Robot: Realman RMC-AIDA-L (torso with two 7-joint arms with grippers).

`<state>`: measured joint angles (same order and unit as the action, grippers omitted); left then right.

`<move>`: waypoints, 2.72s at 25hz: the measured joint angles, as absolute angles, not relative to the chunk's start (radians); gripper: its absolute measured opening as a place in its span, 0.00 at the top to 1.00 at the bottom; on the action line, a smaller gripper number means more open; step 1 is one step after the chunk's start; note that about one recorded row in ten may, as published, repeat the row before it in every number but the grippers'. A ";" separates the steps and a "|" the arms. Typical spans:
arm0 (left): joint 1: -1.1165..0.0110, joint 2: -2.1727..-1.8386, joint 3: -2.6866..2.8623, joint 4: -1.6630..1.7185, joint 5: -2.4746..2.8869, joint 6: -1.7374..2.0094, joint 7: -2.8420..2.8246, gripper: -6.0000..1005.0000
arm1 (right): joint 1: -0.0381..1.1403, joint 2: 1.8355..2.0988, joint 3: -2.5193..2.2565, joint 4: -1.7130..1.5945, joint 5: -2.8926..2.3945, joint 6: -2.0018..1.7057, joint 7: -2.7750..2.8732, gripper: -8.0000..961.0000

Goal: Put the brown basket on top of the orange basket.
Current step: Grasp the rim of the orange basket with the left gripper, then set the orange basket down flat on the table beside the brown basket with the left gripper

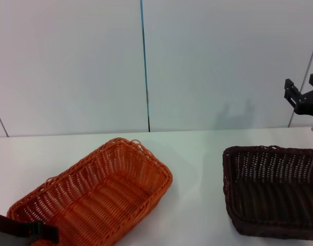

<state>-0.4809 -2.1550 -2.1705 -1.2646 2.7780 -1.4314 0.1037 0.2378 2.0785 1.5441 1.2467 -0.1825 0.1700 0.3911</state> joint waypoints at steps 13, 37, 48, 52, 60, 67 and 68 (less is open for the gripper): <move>-0.489 -2.156 -2.171 -1.195 2.778 -1.374 0.112 0.33 | 0.248 2.078 1.550 1.241 -0.184 0.174 0.391 0.41; -0.521 -2.153 -2.121 -1.141 2.791 -1.324 0.156 0.59 | 0.238 2.081 1.548 1.243 -0.184 0.189 0.326 0.41; -0.525 -2.149 -2.127 -1.122 2.778 -1.335 0.186 0.79 | 0.235 2.083 1.552 1.218 -0.184 0.256 0.325 0.43; -0.532 -2.140 -2.132 -1.117 2.779 -1.339 0.189 0.80 | 0.229 2.083 1.551 1.214 -0.183 0.260 0.325 0.45; -0.579 -2.098 -2.178 -1.110 2.779 -1.358 0.192 0.82 | 0.220 2.083 1.551 1.209 -0.179 0.265 0.325 0.50; -0.642 -2.040 -2.212 -1.087 2.778 -1.409 0.200 0.83 | 0.219 2.083 1.549 1.206 -0.182 0.266 0.326 0.49; -0.651 -2.032 -2.223 -1.076 2.778 -1.419 0.205 0.83 | 0.219 2.083 1.549 1.206 -0.181 0.265 0.326 0.49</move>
<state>-0.6515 -2.0323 -2.2226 -1.0761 2.7777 -1.4190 0.2052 0.2192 2.0831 1.5491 1.2056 -0.1814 0.2655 0.3257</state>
